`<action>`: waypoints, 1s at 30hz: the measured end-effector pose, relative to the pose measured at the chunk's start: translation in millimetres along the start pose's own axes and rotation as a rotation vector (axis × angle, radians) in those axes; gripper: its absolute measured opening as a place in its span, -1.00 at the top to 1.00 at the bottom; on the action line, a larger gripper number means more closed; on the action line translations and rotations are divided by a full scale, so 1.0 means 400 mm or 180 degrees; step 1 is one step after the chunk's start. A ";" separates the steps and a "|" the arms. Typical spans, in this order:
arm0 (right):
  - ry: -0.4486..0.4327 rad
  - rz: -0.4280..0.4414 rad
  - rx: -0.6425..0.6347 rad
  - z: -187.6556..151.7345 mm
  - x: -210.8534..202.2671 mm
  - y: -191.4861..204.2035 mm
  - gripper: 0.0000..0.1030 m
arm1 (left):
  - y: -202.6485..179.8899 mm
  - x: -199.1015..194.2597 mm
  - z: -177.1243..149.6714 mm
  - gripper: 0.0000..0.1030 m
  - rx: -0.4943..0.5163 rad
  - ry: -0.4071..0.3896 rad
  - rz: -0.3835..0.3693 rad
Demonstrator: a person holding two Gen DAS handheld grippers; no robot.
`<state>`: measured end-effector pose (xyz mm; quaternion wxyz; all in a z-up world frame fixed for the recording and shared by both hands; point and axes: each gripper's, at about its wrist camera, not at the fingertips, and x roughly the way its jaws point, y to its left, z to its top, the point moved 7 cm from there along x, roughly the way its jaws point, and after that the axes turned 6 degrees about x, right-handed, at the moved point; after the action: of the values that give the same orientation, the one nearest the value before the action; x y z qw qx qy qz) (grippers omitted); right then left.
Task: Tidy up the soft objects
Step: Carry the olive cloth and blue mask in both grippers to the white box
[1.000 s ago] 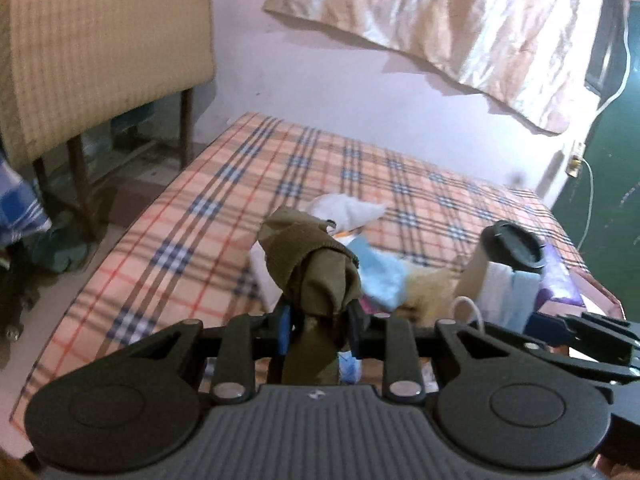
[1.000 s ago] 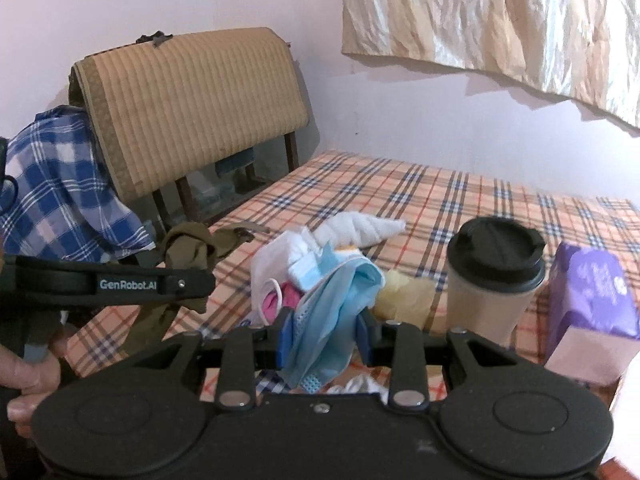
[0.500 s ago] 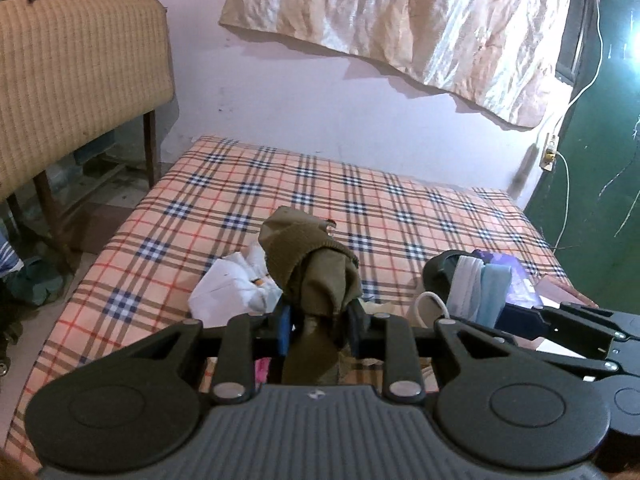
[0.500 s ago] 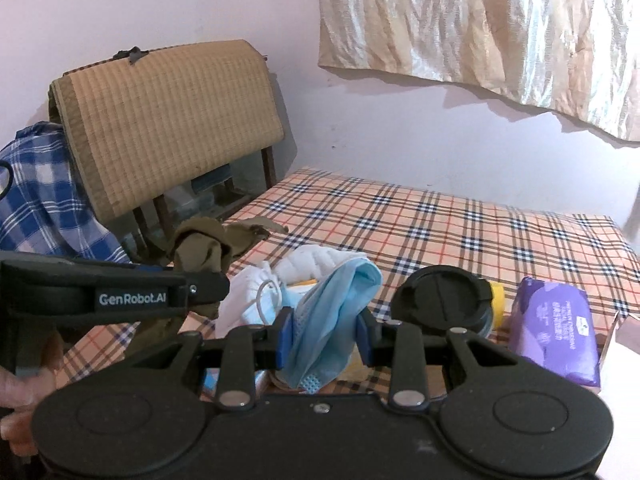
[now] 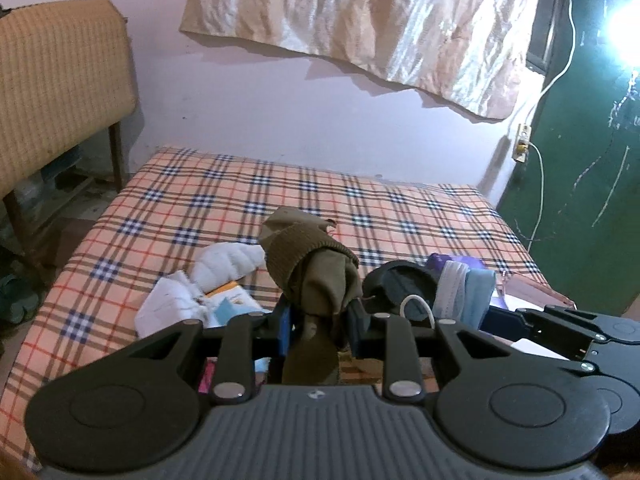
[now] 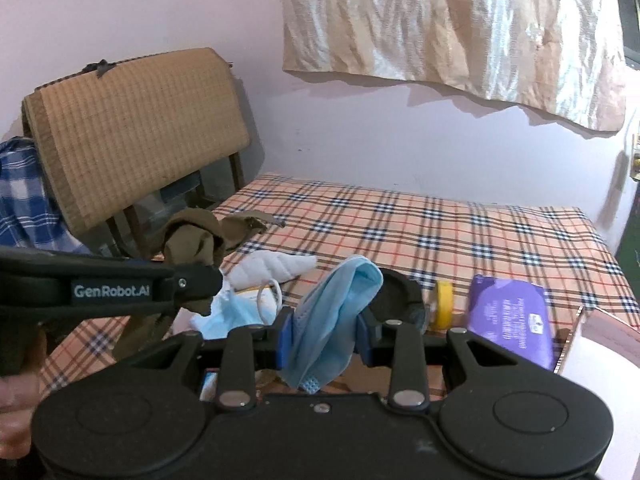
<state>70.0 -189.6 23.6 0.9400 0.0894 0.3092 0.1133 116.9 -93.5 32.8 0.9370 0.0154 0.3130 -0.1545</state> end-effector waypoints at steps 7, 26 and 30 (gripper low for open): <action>-0.0030 -0.0130 0.0078 0.010 -0.014 -0.058 0.23 | -0.044 0.027 0.017 0.44 0.0031 0.0016 -0.0074; -0.0126 -0.0502 0.0309 0.032 -0.051 -0.241 0.23 | -0.189 0.086 0.042 0.44 0.0248 0.0053 -0.0372; -0.0125 -0.0600 0.0365 0.025 -0.065 -0.289 0.23 | -0.228 0.103 0.040 0.44 0.0311 0.0078 -0.0453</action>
<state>74.0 -308.2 18.4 0.9457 0.1157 0.3036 0.0048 129.9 -194.0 27.5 0.9178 0.0408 0.3169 -0.2357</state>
